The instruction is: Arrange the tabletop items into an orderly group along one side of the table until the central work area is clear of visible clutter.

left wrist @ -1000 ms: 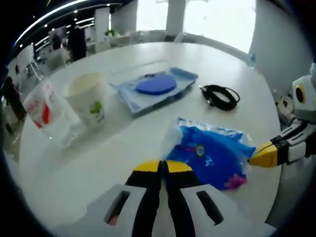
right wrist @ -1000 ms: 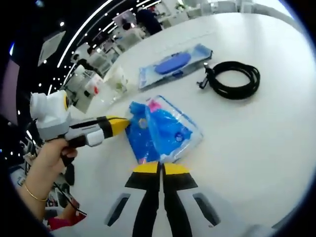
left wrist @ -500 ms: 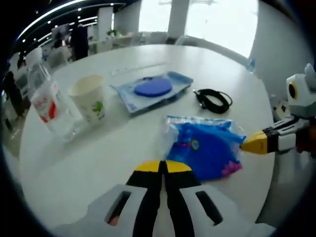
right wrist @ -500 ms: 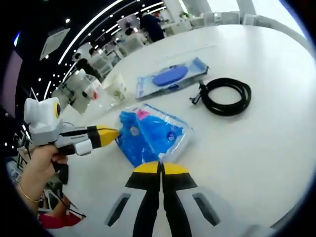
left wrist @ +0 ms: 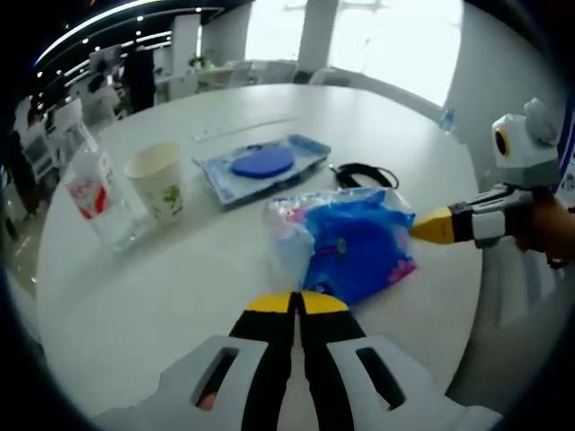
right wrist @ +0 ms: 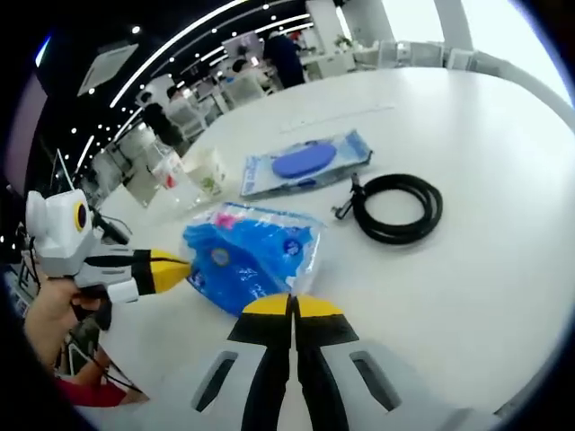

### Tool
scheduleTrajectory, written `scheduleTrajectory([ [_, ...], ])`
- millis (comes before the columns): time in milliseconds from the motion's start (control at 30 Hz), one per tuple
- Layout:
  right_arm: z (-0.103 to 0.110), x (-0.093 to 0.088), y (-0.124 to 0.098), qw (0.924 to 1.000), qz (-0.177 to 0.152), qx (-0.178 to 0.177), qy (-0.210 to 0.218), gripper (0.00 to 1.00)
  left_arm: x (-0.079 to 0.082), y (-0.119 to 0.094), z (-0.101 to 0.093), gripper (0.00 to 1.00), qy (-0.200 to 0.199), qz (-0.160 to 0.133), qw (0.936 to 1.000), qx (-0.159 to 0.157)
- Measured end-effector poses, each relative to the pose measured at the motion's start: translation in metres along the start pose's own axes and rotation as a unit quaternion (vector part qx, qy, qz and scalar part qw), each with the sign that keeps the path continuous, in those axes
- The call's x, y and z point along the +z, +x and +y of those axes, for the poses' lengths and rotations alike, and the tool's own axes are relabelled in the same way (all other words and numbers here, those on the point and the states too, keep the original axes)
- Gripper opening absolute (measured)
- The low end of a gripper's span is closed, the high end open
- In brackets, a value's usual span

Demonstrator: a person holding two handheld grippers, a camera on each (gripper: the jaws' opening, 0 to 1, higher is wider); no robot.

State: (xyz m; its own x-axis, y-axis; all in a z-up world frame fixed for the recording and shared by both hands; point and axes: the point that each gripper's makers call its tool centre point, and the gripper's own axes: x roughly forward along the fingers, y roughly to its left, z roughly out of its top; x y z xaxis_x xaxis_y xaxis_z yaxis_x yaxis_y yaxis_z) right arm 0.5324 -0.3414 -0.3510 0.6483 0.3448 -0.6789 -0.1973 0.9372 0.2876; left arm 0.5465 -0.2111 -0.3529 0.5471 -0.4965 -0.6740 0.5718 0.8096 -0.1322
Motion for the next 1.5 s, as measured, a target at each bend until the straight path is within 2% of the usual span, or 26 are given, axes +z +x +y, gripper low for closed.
scheduleTrajectory([
  [267, -0.009, 0.003, 0.003, 0.9998, 0.013, -0.004, -0.016, 0.01, -0.008, -0.006, -0.016, 0.0, 0.016, 0.016, 0.9997, -0.011],
  [767, -0.017, 0.002, 0.011, 0.9972, 0.037, -0.005, -0.065, 0.01, -0.025, -0.006, -0.037, 0.0, 0.003, 0.039, 0.9986, -0.035],
  [900, -0.021, -0.002, 0.013, 0.996, 0.052, -0.006, -0.073, 0.01, -0.031, -0.004, -0.044, 0.0, -0.019, 0.046, 0.9977, -0.046],
  [1000, -0.023, -0.002, 0.013, 0.9951, 0.055, -0.007, -0.082, 0.01, -0.034, -0.001, -0.044, 0.0, -0.031, 0.048, 0.9972, -0.049],
  [1500, -0.022, -0.005, 0.02, 0.9923, 0.06, -0.003, -0.108, 0.01, -0.047, 0.006, -0.042, 0.0, -0.031, 0.06, 0.9968, -0.043],
])
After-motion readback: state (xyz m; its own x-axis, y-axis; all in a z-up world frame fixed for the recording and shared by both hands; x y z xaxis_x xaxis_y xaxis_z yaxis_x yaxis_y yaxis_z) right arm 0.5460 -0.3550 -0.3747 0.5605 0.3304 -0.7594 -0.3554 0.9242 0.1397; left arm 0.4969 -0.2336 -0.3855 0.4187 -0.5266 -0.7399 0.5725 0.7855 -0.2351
